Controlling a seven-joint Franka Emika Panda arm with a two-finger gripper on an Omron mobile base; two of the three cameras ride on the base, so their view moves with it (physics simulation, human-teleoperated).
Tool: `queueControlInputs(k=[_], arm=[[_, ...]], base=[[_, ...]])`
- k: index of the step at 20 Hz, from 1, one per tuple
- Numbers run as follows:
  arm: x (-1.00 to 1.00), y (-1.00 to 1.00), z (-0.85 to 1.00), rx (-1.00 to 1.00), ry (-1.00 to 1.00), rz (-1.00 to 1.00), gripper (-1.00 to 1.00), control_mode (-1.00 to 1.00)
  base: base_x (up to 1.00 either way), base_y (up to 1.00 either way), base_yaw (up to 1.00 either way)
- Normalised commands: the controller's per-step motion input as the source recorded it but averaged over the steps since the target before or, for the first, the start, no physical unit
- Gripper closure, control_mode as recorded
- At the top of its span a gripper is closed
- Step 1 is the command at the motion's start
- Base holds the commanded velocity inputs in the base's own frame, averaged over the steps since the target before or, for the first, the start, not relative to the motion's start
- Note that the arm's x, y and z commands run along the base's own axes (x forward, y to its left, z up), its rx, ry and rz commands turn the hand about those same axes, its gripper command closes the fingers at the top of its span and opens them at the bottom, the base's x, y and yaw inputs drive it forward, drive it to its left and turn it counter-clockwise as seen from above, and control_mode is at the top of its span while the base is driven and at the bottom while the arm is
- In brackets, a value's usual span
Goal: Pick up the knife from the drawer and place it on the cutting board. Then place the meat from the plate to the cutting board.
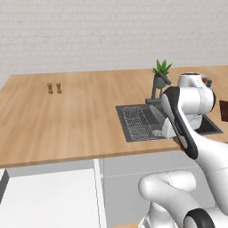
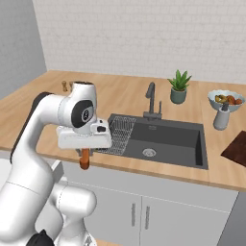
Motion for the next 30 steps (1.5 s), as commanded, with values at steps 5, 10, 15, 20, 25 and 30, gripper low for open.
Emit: queueControlInputs(k=[5,10,15,20,25,30], arm=[[0.00,0.00,0.00,0.00,0.00,0.00,1.00,1.00],[0.00,0.00,0.00,0.00,0.00,0.00,1.00,1.00],[0.00,0.00,0.00,0.00,0.00,0.00,1.00,1.00],[0.00,0.00,0.00,0.00,0.00,0.00,1.00,1.00],[0.00,0.00,0.00,0.00,0.00,0.00,1.00,1.00],[0.00,0.00,0.00,0.00,0.00,0.00,1.00,1.00]], base=[[-0.11,-0.93,-0.03],[0.00,-1.00,-0.01],[0.02,-0.85,-0.02],[0.20,-0.72,0.00],[0.40,-0.52,0.00],[0.28,-0.53,0.00]])
